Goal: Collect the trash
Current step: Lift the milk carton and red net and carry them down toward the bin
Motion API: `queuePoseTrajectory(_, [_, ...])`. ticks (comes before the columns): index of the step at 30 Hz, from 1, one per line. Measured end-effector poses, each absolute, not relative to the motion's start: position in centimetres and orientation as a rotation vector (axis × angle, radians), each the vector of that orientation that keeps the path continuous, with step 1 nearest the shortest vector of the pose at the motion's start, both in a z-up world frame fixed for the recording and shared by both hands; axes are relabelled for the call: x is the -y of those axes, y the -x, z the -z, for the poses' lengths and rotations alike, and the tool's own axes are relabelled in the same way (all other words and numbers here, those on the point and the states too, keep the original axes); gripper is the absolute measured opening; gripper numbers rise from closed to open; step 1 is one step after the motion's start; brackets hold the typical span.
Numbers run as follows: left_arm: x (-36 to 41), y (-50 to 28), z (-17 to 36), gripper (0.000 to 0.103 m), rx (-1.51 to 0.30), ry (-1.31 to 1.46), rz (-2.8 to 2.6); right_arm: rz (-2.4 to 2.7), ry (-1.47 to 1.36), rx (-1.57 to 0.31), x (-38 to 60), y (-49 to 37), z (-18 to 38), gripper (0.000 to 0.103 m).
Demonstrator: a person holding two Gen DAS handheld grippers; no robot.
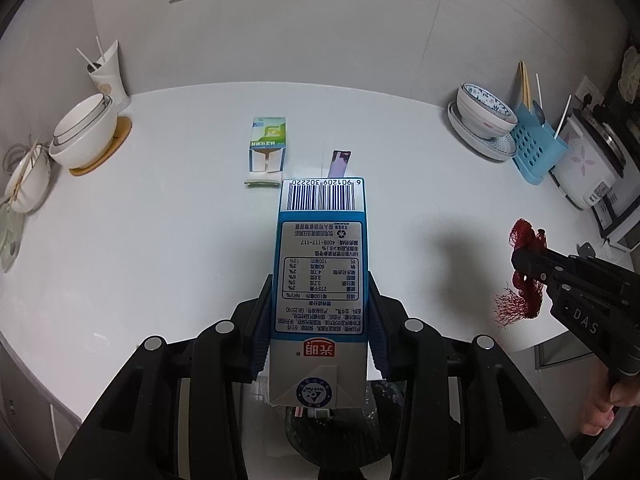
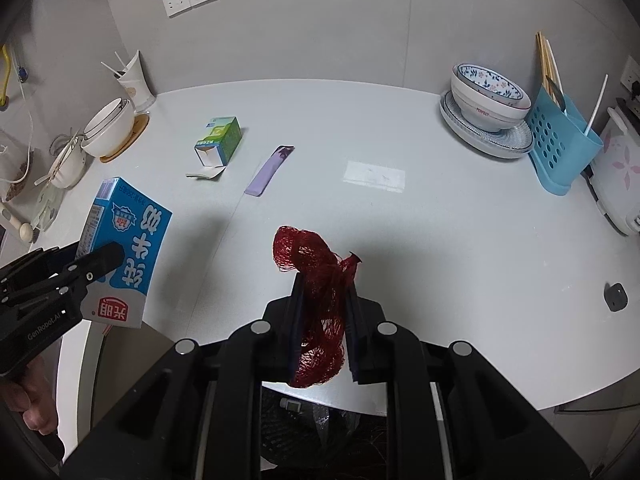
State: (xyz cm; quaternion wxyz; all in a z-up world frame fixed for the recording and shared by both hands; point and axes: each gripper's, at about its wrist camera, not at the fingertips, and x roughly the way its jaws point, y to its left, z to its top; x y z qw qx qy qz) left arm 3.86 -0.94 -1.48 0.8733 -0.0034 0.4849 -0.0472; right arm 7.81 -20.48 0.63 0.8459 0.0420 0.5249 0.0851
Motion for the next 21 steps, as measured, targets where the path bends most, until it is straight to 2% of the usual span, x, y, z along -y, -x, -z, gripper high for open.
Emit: queuePoseTrajectory(21, [1.1,4.3,5.4,0.040,-1.086,0.039,0.122,-0.217,-0.069,-1.137,20.1,-2.1,1.5,0.017])
